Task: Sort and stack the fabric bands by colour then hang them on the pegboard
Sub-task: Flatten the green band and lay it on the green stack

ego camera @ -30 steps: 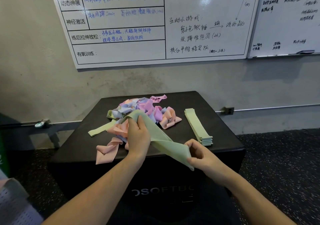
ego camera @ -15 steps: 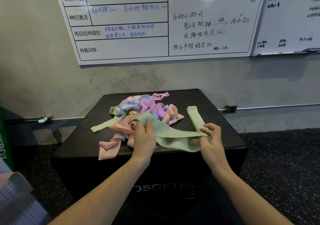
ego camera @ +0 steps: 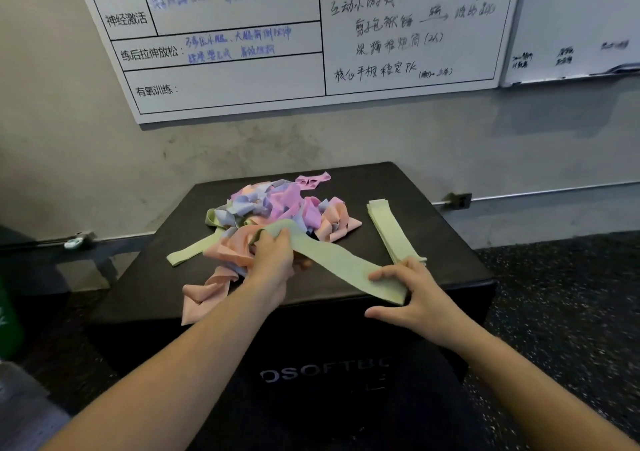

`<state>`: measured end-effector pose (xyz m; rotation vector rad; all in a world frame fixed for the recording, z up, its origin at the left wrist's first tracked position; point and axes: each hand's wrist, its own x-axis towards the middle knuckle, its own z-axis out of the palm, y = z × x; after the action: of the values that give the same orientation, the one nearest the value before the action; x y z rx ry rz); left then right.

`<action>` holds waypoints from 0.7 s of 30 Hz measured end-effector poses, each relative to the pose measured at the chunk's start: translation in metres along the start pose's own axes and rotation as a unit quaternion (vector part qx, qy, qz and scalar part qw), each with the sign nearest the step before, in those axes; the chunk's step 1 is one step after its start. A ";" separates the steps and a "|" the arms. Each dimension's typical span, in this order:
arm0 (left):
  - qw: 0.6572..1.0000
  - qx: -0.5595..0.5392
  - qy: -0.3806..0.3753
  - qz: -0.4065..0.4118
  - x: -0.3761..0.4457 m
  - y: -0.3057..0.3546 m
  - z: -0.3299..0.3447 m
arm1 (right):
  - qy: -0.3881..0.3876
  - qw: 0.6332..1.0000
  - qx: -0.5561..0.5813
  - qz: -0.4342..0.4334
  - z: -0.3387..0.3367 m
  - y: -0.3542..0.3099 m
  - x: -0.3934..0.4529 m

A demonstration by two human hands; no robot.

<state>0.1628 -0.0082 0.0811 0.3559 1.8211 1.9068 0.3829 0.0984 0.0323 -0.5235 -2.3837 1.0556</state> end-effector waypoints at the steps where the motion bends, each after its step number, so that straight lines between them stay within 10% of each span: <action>1: 1.000 -0.005 -0.006 -0.004 0.003 0.002 0.005 | -0.022 0.999 -0.030 -0.008 -0.003 0.006 0.003; 12: 0.993 0.059 -0.107 -0.006 0.063 0.000 0.080 | 0.179 0.963 -0.159 -0.123 -0.045 0.089 0.022; 21: 0.975 0.178 -0.128 -0.028 0.164 -0.017 0.169 | 0.181 0.948 -0.192 -0.178 -0.087 0.156 0.040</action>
<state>0.1096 0.2206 0.0564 0.6313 1.9658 1.4161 0.4224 0.2682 -0.0244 -0.3569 -2.2357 0.3033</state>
